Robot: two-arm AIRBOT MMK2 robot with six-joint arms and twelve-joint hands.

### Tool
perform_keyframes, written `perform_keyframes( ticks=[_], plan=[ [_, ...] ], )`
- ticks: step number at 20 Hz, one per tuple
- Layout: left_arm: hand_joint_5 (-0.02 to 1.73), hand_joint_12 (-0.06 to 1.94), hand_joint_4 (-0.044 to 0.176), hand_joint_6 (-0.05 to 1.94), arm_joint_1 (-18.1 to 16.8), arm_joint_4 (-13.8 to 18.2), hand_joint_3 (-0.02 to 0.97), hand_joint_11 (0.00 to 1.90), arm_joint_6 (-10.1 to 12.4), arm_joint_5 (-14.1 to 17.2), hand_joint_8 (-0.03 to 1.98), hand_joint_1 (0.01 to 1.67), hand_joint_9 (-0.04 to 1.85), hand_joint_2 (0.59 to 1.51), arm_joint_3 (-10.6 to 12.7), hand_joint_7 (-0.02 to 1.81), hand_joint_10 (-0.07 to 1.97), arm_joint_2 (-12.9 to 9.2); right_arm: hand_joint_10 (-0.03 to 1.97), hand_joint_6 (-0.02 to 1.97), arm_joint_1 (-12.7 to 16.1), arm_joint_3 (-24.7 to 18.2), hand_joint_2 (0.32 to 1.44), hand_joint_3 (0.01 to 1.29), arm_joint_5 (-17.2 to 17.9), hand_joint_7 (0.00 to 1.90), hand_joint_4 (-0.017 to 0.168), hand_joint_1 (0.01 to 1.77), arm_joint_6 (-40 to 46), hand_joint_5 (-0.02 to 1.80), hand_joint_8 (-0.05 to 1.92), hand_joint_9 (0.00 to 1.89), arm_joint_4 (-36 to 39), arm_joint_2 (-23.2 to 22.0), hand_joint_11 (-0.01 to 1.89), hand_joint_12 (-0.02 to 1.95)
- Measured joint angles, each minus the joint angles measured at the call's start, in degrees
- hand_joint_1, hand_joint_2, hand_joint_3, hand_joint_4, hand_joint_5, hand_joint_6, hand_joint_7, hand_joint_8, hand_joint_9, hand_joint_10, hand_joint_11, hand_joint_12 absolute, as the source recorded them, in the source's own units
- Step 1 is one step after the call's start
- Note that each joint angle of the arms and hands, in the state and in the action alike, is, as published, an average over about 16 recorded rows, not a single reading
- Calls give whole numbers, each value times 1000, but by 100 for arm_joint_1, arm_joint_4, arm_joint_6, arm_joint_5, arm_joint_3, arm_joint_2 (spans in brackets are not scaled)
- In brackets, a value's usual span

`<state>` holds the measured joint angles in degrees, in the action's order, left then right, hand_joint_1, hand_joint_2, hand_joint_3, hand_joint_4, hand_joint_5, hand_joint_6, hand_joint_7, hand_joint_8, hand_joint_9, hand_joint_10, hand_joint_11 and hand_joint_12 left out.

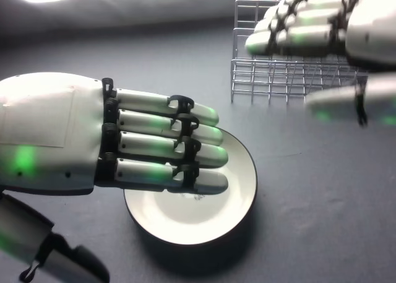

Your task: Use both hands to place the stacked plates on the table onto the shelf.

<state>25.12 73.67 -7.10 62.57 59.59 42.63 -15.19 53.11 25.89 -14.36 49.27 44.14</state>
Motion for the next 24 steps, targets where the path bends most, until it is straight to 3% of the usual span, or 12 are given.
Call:
perform_keyframes(
  ticks=[6, 12, 18, 24],
  plan=[
    [55, 182, -2, 12, -169, 567, 14, 31, 453, -29, 1, 116, 63, 977, 183, 57, 17, -2, 33, 15, -120, 29, 1431, 14, 279, 200, 3, 59, -267, 197, 6, 169, -95, -4, 10, 529],
    [42, 204, -2, 12, -88, 1159, 14, 45, 771, -92, 1, 243, 70, 884, 374, 60, 17, 35, 33, 14, -151, 62, 1430, 14, 357, 210, 3, 50, -450, 205, 6, 176, -212, 16, 10, 543],
    [36, 249, -2, 12, 11, 1761, 13, 51, 932, -283, 1, 362, 78, 867, 502, 63, 17, 191, 33, 14, -159, 195, 1429, 14, 364, 205, 3, 47, -634, 198, 7, 171, -258, 102, 10, 543],
    [33, 296, -1, 12, 205, 2118, 13, 39, 961, -775, 2, 428, 79, 865, 531, 64, 17, 457, 32, 14, -176, 368, 1429, 14, 399, 211, 3, 44, -780, 200, 6, 177, -265, 234, 11, 569]
  ],
)
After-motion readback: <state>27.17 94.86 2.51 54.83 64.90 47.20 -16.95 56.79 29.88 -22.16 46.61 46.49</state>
